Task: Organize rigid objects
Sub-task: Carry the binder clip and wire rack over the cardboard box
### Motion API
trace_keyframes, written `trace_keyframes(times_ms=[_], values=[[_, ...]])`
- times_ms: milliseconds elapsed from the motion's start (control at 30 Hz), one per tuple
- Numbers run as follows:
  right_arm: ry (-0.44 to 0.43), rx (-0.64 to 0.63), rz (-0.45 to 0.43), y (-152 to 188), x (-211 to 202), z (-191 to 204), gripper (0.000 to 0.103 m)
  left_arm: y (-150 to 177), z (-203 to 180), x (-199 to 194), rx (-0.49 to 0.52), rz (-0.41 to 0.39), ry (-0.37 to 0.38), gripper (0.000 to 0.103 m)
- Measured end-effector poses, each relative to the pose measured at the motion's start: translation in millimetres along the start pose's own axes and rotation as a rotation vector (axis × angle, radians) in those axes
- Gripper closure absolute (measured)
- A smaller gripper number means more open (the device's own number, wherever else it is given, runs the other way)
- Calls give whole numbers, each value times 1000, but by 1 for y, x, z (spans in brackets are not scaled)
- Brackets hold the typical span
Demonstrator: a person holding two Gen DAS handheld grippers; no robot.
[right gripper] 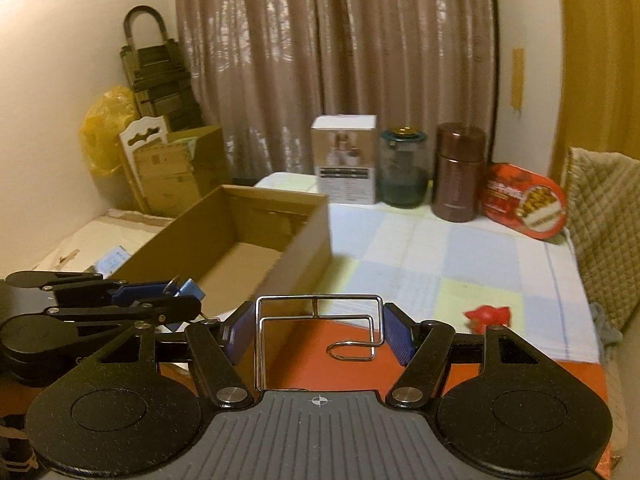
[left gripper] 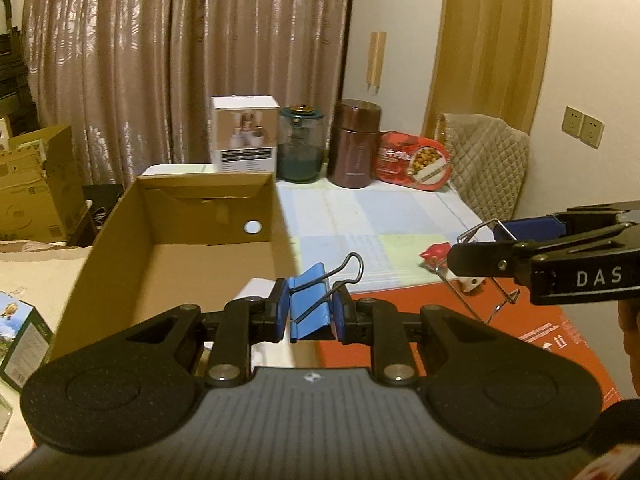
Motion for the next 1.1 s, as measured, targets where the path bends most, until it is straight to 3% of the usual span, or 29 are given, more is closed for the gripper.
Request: trace_keyframes(times_ms=[500, 800, 1100], values=[[-83, -19, 43, -16, 49, 59, 39, -4, 92, -7, -10, 30, -67, 84], [-109, -1, 70, -35, 95, 78, 39, -20, 151, 17, -37, 58, -98, 84], [-101, 50, 104, -48, 142, 78, 39, -21, 169, 51, -19, 96, -86, 84]])
Point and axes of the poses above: each gripper's, at about its wrist camera, not at the fingertips, and x roughly the way its jaws point, z to its left, y to its underside, the point moved 9 cm from there along x, roughly the way its jaws point
